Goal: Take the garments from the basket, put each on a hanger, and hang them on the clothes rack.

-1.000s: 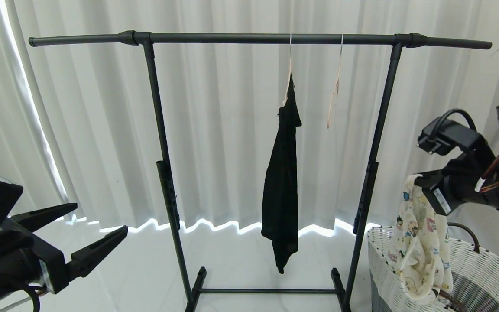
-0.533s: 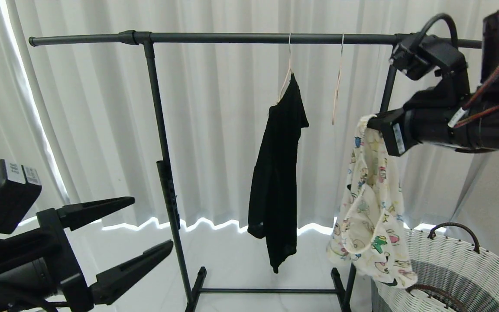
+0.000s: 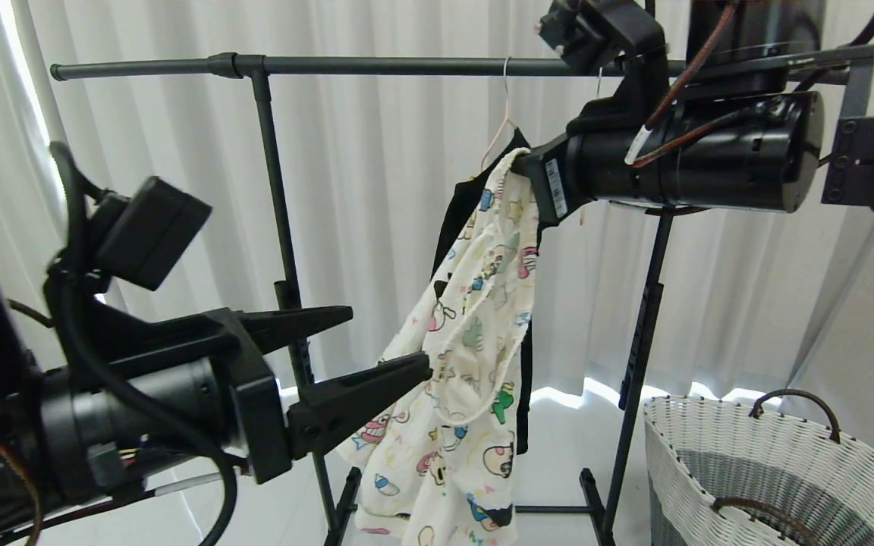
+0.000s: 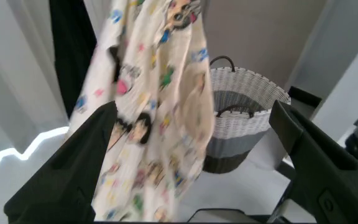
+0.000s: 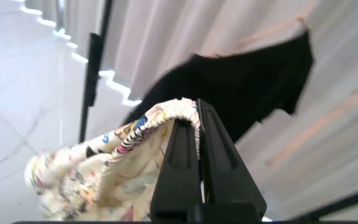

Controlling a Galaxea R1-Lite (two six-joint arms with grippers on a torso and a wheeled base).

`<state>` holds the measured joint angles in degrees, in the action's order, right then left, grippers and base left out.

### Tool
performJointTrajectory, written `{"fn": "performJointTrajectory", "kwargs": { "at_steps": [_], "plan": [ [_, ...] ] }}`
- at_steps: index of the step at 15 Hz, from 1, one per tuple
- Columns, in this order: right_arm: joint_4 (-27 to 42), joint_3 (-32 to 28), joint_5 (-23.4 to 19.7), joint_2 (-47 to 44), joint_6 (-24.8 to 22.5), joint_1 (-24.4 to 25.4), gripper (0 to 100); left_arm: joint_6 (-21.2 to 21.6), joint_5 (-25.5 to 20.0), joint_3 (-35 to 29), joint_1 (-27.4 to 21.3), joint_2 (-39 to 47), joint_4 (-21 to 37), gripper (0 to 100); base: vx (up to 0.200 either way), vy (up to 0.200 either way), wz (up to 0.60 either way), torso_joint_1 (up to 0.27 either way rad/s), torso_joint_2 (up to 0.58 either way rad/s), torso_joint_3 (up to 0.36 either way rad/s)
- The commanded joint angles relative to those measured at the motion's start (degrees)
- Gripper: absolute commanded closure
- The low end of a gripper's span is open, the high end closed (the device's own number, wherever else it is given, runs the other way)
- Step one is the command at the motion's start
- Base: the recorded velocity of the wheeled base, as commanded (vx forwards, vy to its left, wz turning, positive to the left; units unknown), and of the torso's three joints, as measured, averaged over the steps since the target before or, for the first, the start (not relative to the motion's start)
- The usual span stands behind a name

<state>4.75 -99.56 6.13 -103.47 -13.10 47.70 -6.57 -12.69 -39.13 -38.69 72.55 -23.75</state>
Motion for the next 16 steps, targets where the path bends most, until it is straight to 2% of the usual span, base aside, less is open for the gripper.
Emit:
{"fn": "performJointTrajectory", "kwargs": {
  "at_steps": [1,3,5,7,9,10,12,16],
  "plan": [
    [0.3,-2.1,0.0,-3.2,0.0,2.1,100,-1.5,4.0,-3.0,-3.1,7.3,0.0,0,0.0,0.0,0.0,0.0,0.0,0.0],
    [1.0,-3.4,-0.1,-3.7,0.0,4.4,100,-4.9,8.3,-3.8,-2.7,11.9,0.0,0,0.0,0.0,0.0,0.0,0.0,0.0],
    [1.0,-4.0,-0.1,-3.6,0.0,5.8,100,-6.5,9.3,-3.4,-2.0,13.1,0.0,0,0.0,0.0,0.0,0.0,0.0,0.0],
    [1.4,-5.1,0.0,-3.6,0.0,6.7,100,-6.3,9.5,-1.2,-2.2,15.9,0.0,0,0.0,0.0,0.0,0.0,0.0,0.0],
    [2.1,-5.5,0.0,-3.3,0.0,6.7,100,-4.1,9.6,0.5,-3.2,17.7,0.0,0,0.0,0.0,0.0,0.0,0.0,0.0],
    [2.2,-5.4,0.1,-3.1,0.0,6.7,100,-3.5,10.8,1.4,-3.1,18.3,0.0,0,0.0,0.0,0.0,0.0,0.0,0.0],
    [3.2,-5.3,0.2,-2.3,0.0,6.5,100,-3.3,16.6,3.9,-2.1,18.9,0.0,0,0.0,0.0,0.0,0.0,0.0,0.0],
    [3.6,-4.9,0.5,-1.6,0.0,6.4,100,-3.3,19.8,7.1,-1.1,17.4,0.0,0,0.0,0.0,0.0,0.0,0.0,0.0]
  ]
}}
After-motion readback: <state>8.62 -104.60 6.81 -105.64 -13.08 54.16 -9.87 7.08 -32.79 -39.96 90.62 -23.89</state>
